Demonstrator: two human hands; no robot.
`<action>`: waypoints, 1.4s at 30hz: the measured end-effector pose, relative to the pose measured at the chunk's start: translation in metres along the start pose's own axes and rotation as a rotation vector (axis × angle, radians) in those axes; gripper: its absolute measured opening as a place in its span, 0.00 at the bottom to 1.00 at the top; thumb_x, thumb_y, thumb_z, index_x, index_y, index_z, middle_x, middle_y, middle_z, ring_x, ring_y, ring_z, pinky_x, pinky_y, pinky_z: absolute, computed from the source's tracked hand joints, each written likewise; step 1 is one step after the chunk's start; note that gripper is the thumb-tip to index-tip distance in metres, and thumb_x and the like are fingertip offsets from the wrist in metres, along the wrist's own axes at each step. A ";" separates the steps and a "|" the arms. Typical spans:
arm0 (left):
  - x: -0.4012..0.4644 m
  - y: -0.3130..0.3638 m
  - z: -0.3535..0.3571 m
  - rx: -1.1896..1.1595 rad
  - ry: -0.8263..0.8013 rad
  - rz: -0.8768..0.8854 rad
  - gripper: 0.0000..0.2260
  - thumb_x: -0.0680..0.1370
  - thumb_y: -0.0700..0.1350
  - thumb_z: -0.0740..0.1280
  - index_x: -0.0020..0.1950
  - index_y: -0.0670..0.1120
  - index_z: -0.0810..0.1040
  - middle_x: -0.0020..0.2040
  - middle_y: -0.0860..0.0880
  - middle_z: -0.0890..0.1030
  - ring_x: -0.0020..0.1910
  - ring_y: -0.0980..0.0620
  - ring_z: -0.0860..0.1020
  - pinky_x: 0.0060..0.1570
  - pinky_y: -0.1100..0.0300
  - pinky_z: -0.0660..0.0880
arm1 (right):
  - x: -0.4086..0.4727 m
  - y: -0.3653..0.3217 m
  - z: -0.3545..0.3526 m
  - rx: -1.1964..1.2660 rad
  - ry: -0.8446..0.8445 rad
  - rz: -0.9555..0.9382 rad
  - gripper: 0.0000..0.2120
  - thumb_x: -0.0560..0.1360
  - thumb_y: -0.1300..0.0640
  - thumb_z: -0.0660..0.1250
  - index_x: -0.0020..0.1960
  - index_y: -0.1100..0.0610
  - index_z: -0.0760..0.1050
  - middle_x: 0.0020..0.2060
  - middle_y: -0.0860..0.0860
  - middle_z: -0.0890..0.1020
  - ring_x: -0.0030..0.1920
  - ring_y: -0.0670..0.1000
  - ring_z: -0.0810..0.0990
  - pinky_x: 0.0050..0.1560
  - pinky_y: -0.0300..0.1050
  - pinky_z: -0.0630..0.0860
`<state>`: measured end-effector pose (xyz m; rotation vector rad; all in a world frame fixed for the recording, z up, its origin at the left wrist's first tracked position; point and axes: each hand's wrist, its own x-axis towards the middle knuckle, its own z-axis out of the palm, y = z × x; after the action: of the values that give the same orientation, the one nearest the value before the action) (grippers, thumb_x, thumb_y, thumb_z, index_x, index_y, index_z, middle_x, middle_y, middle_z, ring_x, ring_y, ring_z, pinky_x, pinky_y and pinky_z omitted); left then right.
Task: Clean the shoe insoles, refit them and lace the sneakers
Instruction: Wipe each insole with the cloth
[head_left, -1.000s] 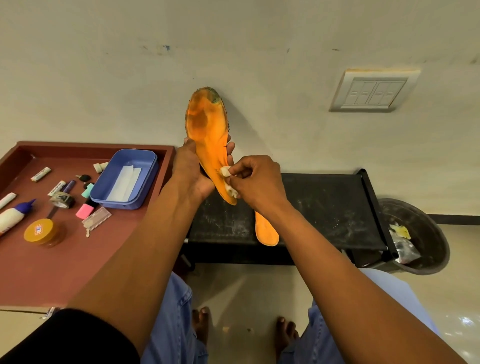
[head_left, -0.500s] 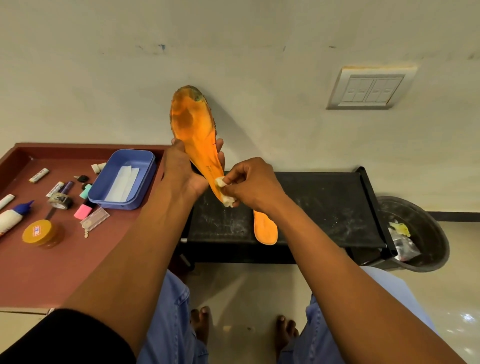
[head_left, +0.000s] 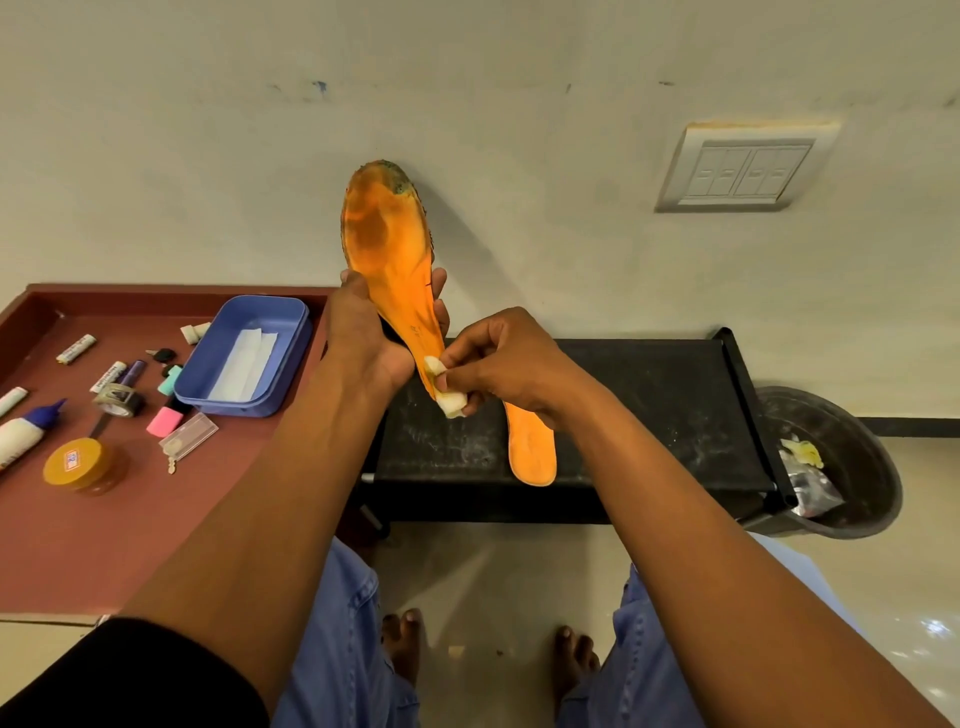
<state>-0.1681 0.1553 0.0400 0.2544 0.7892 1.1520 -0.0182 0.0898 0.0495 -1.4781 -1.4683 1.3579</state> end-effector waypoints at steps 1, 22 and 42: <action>0.000 -0.002 0.001 -0.009 0.003 0.005 0.28 0.84 0.64 0.53 0.70 0.44 0.72 0.60 0.41 0.83 0.50 0.44 0.84 0.48 0.54 0.76 | 0.001 0.001 0.001 -0.002 0.031 -0.007 0.07 0.71 0.65 0.78 0.49 0.63 0.85 0.44 0.57 0.87 0.39 0.56 0.88 0.39 0.47 0.85; -0.011 -0.004 0.007 -0.074 -0.001 -0.014 0.27 0.84 0.62 0.51 0.71 0.43 0.72 0.59 0.40 0.84 0.53 0.43 0.83 0.57 0.53 0.74 | 0.007 0.003 -0.004 -0.099 0.097 -0.032 0.07 0.71 0.62 0.78 0.48 0.62 0.86 0.45 0.57 0.87 0.38 0.52 0.87 0.36 0.43 0.84; -0.037 -0.036 0.026 0.313 -0.068 -0.106 0.27 0.87 0.59 0.49 0.68 0.42 0.77 0.58 0.38 0.85 0.54 0.43 0.86 0.48 0.51 0.84 | 0.023 0.010 -0.001 -0.134 0.569 -0.208 0.01 0.72 0.57 0.77 0.44 0.53 0.85 0.34 0.46 0.85 0.34 0.45 0.84 0.42 0.49 0.85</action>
<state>-0.1314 0.1131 0.0539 0.5029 0.9108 0.9128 -0.0177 0.1103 0.0349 -1.5736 -1.3033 0.6472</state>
